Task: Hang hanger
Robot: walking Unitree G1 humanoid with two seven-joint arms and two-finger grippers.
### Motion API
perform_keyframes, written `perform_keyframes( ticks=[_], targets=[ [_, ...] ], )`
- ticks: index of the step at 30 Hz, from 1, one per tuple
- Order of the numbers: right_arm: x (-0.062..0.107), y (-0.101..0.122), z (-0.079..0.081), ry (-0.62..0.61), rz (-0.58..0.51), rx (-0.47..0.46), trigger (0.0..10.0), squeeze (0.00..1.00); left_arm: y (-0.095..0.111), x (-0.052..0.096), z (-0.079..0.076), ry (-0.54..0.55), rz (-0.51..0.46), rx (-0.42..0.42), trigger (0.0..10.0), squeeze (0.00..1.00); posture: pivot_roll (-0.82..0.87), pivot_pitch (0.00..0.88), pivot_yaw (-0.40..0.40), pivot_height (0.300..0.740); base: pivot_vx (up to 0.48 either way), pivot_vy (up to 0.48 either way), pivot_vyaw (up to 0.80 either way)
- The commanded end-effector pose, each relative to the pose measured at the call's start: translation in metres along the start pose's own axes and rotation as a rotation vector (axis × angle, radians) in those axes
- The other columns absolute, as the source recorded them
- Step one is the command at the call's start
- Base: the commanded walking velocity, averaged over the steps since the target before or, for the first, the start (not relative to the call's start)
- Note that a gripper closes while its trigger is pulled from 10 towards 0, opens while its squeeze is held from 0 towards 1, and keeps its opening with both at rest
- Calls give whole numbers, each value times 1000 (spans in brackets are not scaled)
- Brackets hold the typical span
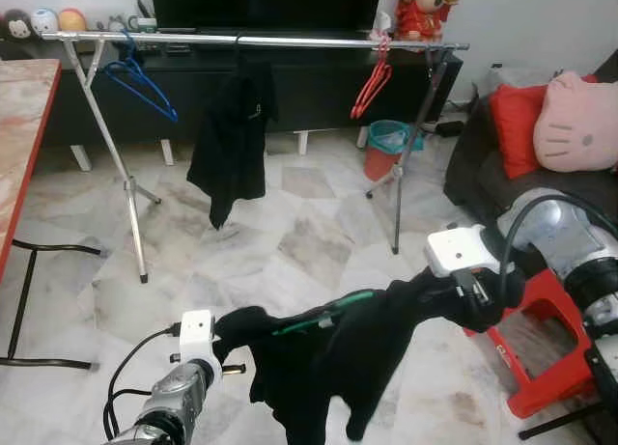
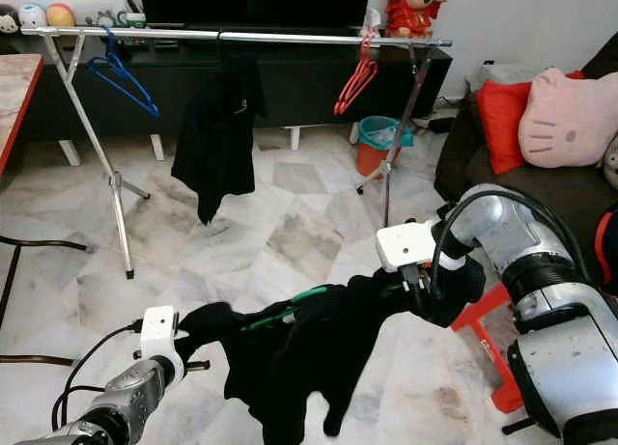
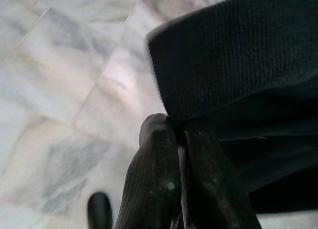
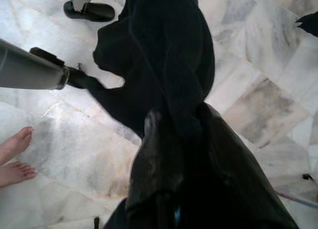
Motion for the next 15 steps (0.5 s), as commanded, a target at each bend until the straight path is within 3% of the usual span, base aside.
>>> perform_keyframes(
  ticks=[1, 4, 12, 15],
  targets=[
    [-4, -6, 6, -1, 49, 0, 10000, 0, 20, -2, -5, -49, -72, 3, 0, 0, -47, 0, -122, 740, 0, 0, 0],
    [-17, -10, 19, 53, 62, 1, 10000, 0, 30, -3, -8, -86, -105, -9, 0, 0, -40, 0, -123, 740, 0, 0, 0],
    [-46, -11, 24, -80, 74, -44, 10000, 0, 47, -3, -14, -158, -157, -16, 0, 0, -33, 0, -120, 740, 0, 0, 0],
    [-57, -14, 13, -300, 132, -109, 10000, 0, 51, -4, -21, -211, -160, -33, 0, 0, -29, 0, -115, 740, 0, 0, 0]
  ],
)
Point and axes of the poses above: a point about 5 cm out from each wrist's last joint towards the gripper, its own x axis pointing back from the gripper into the wrist, its own y axis along the axis of the wrist's last joint, z = x × y, the point moved 1 cm from there along -x, pointing out of the wrist towards the gripper, and after that the axes turned 11 degrees about x, right-handed, at the moved point
